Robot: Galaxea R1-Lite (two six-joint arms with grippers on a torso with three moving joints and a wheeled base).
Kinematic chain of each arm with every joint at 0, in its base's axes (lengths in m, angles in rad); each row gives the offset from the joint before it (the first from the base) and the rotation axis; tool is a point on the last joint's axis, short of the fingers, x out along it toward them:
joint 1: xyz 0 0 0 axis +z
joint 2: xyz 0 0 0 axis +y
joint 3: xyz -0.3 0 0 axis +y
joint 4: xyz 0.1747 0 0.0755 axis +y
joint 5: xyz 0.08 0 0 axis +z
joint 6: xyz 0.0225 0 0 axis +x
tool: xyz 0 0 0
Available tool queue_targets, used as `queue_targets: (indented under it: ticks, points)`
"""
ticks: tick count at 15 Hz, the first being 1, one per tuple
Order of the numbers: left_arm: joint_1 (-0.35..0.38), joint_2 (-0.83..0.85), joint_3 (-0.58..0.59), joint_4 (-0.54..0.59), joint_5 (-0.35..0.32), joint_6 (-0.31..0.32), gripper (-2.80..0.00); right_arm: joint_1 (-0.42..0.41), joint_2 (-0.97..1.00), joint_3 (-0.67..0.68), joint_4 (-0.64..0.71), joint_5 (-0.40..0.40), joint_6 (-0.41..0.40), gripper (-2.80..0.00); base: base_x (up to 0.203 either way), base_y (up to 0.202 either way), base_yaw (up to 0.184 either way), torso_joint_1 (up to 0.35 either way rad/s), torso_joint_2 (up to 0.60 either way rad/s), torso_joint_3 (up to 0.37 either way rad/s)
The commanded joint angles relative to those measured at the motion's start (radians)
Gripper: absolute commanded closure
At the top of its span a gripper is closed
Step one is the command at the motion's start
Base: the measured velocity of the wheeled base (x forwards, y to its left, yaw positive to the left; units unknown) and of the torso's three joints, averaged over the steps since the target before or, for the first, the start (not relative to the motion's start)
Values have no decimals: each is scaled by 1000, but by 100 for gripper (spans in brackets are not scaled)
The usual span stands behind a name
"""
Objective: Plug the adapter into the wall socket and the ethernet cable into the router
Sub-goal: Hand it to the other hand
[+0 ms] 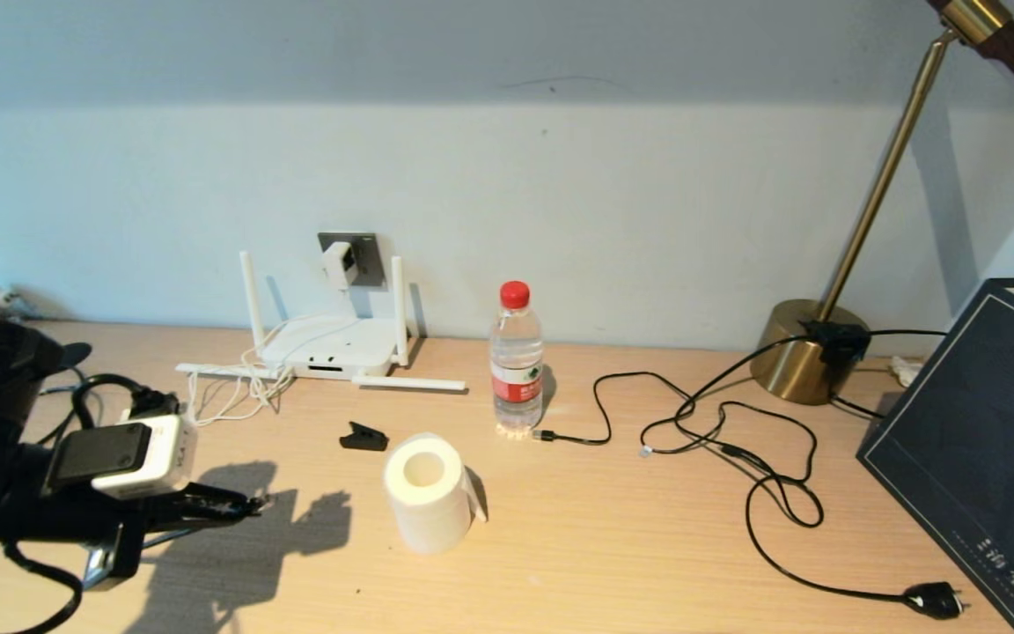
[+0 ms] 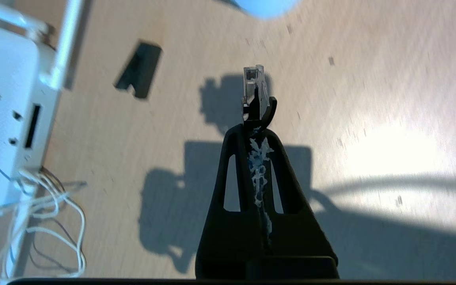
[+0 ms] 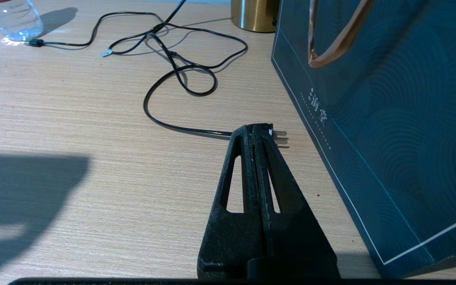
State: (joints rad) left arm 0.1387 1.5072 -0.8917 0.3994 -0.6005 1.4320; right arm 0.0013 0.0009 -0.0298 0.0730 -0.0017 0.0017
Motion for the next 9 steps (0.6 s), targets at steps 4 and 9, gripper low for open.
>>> queue_targets:
  ticks: [4, 9]
  points:
    - [-132, 4, 160, -431, -41, -269, 0, 0, 0, 2, 1, 4, -21, 0, 0, 0, 0, 0, 0, 0]
    - [-148, 3, 177, -639, -25, -333, 0, 2, 91, -202, 20, 76, 38, 0, 0, 0, 0, 0, 0, 0]
